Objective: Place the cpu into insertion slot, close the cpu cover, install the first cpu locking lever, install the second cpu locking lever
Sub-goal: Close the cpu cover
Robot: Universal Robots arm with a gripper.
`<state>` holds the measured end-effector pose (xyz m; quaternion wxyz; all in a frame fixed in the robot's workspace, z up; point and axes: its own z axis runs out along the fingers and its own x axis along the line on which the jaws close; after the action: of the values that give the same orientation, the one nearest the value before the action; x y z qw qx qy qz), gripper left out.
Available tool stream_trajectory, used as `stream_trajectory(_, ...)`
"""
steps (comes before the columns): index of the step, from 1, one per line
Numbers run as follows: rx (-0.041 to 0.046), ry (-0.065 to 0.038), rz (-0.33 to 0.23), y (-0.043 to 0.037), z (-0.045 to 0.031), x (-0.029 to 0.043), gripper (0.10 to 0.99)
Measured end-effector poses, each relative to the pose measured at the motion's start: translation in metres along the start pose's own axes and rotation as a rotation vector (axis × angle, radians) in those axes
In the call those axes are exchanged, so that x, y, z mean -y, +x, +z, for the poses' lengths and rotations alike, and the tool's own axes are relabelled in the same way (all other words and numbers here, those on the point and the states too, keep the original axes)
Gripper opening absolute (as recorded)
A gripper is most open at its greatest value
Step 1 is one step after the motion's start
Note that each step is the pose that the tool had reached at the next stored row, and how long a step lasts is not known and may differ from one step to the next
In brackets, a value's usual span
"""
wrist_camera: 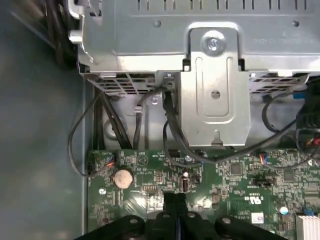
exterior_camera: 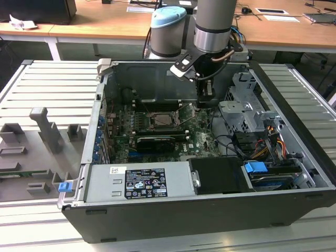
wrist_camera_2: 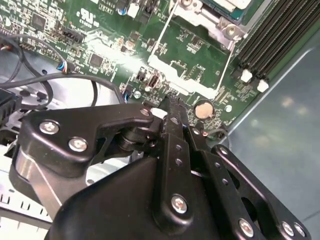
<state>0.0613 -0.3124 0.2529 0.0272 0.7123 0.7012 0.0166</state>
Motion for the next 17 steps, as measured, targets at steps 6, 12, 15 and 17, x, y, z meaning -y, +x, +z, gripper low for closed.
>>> stream_trajectory(6,0.0001,0.003,0.000,0.0006,0.0067,0.0041,0.106)
stream_trajectory(12,0.0001,0.003,0.000,0.0004,0.0062,0.0132,0.106)
stream_trajectory(15,0.0001,0.003,0.000,0.0004,0.0061,0.0145,0.106)
stream_trajectory(17,0.0001,0.003,0.000,0.0004,0.0060,0.0150,0.106)
